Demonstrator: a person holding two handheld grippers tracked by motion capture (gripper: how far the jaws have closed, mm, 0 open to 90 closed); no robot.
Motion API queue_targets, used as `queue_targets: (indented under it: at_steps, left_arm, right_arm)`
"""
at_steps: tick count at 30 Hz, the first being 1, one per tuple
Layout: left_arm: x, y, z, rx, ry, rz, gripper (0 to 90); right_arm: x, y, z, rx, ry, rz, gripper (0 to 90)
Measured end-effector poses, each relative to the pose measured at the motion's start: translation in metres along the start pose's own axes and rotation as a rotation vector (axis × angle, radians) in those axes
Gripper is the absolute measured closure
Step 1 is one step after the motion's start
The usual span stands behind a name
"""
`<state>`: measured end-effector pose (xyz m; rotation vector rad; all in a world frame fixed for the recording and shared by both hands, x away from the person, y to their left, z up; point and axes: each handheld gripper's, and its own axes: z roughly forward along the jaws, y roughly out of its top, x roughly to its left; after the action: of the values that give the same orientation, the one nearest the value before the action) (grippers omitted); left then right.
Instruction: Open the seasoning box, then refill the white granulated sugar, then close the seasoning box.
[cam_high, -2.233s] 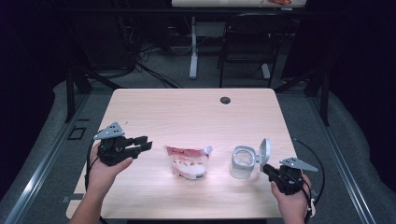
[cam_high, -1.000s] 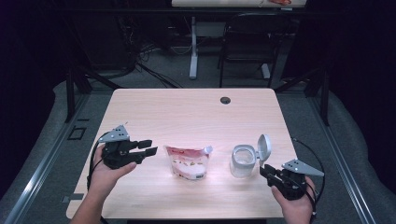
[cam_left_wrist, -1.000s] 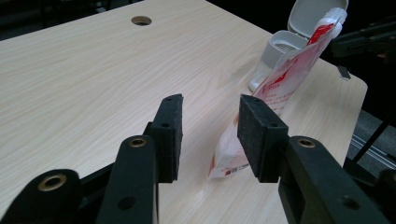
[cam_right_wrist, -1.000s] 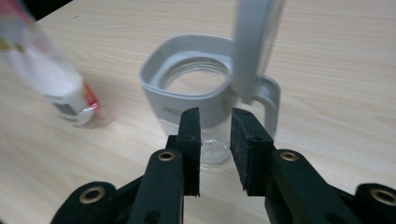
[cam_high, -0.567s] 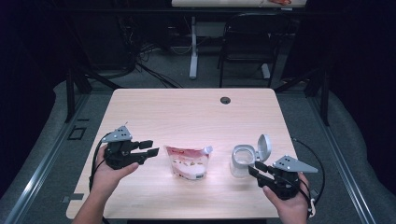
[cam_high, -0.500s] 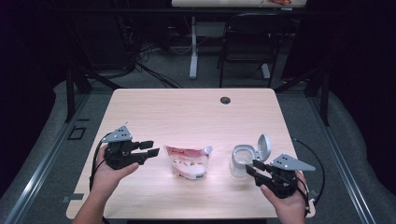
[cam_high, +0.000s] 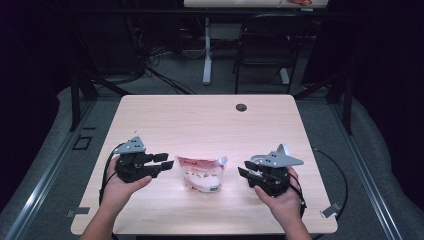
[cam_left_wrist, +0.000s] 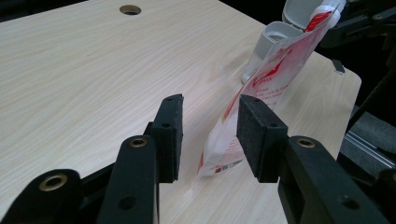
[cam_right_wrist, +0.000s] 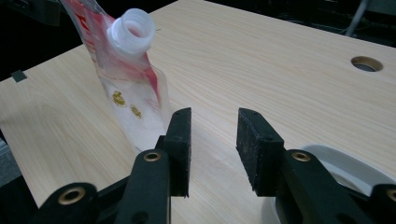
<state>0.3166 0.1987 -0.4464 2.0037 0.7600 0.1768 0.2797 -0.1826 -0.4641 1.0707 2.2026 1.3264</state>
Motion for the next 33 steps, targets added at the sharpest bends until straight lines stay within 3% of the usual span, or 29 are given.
queue_targets:
  at_steps: [15, 33]
  left_arm:
    - [-0.003, -0.004, 0.013, 0.014, -0.017, 0.012, 64.3]
    - [-0.009, -0.007, 0.026, 0.033, -0.046, 0.025, 72.0]
  right_arm:
    - [0.011, 0.011, 0.023, -0.020, 0.091, -0.019, 62.6]
    - [0.018, 0.015, 0.040, -0.023, 0.125, -0.030, 58.6]
